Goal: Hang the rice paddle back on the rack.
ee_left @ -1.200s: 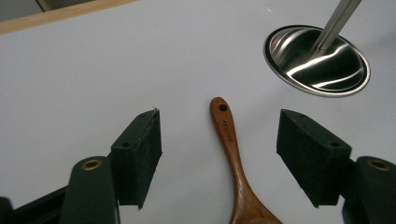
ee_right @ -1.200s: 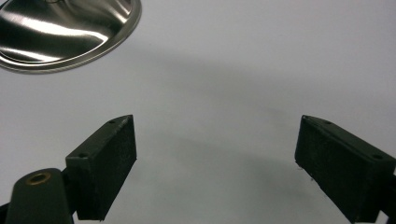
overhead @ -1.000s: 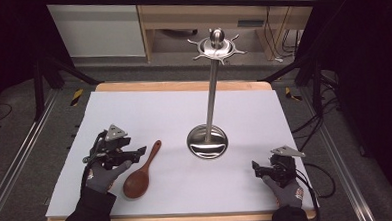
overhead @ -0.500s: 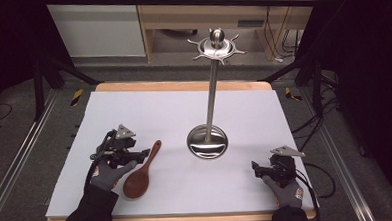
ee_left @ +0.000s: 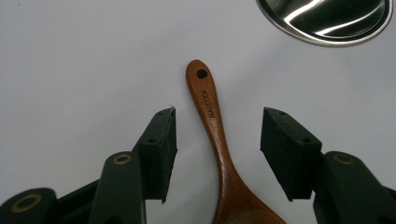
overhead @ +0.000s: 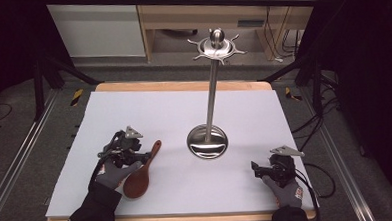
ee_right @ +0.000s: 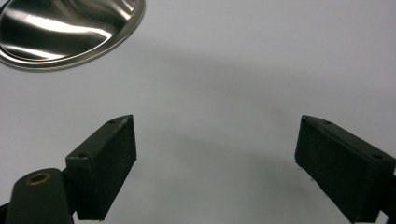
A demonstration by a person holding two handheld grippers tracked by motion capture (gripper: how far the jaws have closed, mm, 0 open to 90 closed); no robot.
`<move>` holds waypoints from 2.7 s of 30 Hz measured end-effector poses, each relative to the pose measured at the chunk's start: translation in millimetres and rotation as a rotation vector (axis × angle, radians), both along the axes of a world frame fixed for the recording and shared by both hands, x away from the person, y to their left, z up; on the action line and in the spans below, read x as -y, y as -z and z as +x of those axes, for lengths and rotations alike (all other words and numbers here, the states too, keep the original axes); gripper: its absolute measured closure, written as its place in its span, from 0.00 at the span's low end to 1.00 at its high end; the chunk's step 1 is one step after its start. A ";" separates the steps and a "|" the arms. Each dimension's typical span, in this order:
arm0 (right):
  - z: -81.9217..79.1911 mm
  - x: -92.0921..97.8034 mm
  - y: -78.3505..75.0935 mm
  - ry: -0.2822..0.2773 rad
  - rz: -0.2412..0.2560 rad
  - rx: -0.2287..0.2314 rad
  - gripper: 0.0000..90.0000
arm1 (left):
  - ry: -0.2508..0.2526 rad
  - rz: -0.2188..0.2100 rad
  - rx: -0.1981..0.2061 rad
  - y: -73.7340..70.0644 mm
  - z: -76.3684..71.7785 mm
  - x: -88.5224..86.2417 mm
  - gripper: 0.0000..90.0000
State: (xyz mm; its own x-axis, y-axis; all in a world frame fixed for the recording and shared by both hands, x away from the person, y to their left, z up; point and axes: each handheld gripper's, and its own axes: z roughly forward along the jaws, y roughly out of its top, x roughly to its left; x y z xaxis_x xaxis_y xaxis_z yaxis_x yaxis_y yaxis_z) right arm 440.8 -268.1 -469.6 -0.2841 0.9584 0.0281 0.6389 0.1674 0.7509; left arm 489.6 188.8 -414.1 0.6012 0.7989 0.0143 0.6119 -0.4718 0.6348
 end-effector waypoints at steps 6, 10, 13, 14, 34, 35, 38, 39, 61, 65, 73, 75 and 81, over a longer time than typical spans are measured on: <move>0.3 -0.1 0.3 -0.002 0.003 -0.004 0.14 | 0.006 0.028 -0.032 4.4 3.7 3.8 0.51; 0.9 0.1 0.4 -0.005 0.003 -0.009 0.14 | 0.002 0.039 -0.053 9.5 7.3 7.4 0.52; 1.0 -0.2 0.5 -0.002 0.004 -0.011 0.14 | 0.003 0.048 -0.065 11.3 8.4 8.8 0.52; 1.0 -0.2 0.5 -0.002 0.004 -0.011 0.14 | 0.004 0.054 -0.068 12.3 8.9 9.4 0.52; 1.3 -0.8 0.7 0.000 0.019 -0.024 0.14 | -0.002 0.113 -0.175 28.6 16.8 15.1 0.68; 1.3 -0.6 0.6 -0.002 0.019 -0.025 0.14 | -0.002 0.112 -0.177 29.5 17.1 15.8 0.68; 1.4 0.0 0.4 -0.005 0.017 -0.023 0.14 | 0.002 0.117 -0.188 31.2 17.8 17.6 0.70; 1.2 -0.4 0.4 -0.002 0.020 -0.025 0.14 | 0.002 0.117 -0.188 31.2 17.8 17.6 0.71; 1.4 -0.5 0.2 -0.001 0.025 -0.028 0.14 | -0.027 0.173 -0.246 35.8 22.9 25.2 0.79; 1.0 -0.6 -0.2 0.000 0.026 -0.029 0.14 | -0.031 0.178 -0.251 35.4 23.7 25.6 0.80; 1.4 0.5 -0.5 -0.002 0.018 -0.025 0.14 | -0.033 0.214 -0.267 33.9 26.6 30.7 0.87; 1.2 0.9 -1.0 -0.003 0.020 -0.021 0.14 | -0.027 0.225 -0.275 33.3 27.1 31.6 0.87; 1.2 0.9 -1.1 -0.004 0.022 -0.021 0.14 | -0.014 0.232 -0.265 33.7 26.6 32.7 0.87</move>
State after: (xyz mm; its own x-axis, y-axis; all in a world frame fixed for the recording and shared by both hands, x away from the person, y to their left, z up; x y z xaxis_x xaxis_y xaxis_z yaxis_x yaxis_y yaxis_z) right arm 442.0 -269.1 -468.5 -0.2871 0.9563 0.0549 0.6536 0.1537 0.7411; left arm 516.2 156.1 -447.9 0.5971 0.8011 0.0412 0.7486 -0.5750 0.3301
